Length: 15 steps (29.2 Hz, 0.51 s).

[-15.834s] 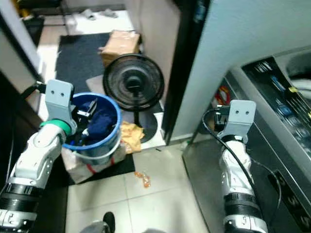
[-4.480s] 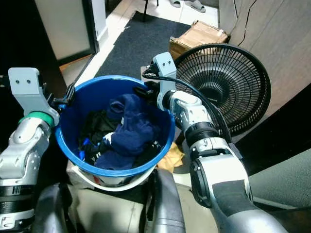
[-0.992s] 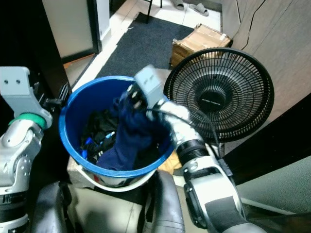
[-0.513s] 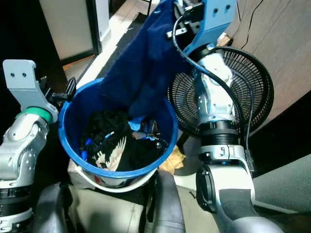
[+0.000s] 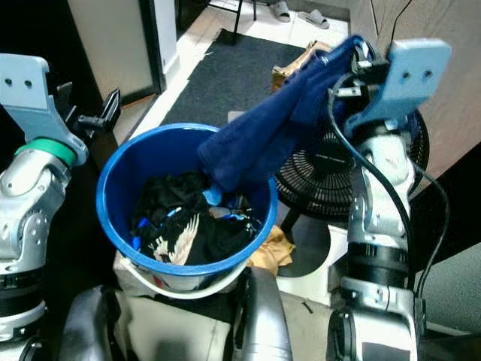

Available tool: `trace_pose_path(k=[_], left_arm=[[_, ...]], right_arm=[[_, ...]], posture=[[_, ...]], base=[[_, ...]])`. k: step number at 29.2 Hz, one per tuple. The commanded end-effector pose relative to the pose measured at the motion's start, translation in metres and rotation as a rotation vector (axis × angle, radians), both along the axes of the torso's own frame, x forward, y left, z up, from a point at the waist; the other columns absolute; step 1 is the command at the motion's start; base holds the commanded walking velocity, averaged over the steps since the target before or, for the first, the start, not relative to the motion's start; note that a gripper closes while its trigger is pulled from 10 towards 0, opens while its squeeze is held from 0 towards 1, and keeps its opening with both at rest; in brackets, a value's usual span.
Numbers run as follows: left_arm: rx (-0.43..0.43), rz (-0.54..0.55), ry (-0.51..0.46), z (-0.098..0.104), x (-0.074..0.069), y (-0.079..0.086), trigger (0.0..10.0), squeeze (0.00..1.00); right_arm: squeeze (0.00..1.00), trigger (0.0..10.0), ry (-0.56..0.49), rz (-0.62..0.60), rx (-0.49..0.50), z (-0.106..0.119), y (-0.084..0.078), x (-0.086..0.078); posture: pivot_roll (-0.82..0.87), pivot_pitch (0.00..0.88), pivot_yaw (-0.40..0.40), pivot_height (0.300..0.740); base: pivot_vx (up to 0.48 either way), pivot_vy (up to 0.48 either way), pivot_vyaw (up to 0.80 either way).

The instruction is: Clothes washing

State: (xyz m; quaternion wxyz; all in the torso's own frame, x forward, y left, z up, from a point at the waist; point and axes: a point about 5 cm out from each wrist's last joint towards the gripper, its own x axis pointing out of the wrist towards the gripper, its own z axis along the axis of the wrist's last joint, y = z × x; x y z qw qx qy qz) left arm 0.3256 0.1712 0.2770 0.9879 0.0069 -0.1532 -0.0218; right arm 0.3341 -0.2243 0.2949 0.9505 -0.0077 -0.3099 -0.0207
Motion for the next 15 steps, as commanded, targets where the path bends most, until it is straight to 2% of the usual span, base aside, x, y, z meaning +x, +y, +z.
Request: trace_pose_path(k=[1,7,11,15], left_arm=[[0.006,-0.014,-0.01,0.004,-0.002,-0.002,10.0,0.0],[0.011,-0.019,-0.008,0.004,-0.001,-0.003,10.0,0.0],[0.016,-0.019,-0.004,0.003,-0.001,-0.003,10.0,0.0],[0.016,-0.02,-0.004,0.003,-0.001,-0.003,10.0,0.0]], right_arm=[[0.0,10.0,-0.025,-0.021,0.042,0.003,-0.007,-0.005],[0.0,10.0,-0.038,-0.048,0.05,0.005,-0.009,-0.004],[0.0,10.0,-0.036,-0.043,0.053,0.009,0.0,-0.001],[0.0,10.0,-0.035,-0.038,0.058,0.009,0.002,-0.001]], posture=[[0.02,0.073,0.016,0.45],[0.03,0.069,0.015,0.465],[0.03,0.066,0.01,0.484],[0.03,0.066,0.01,0.489]], base=[[0.0,0.0,0.0],[0.0,0.0,0.0],[0.0,0.0,0.0],[0.0,0.0,0.0]])
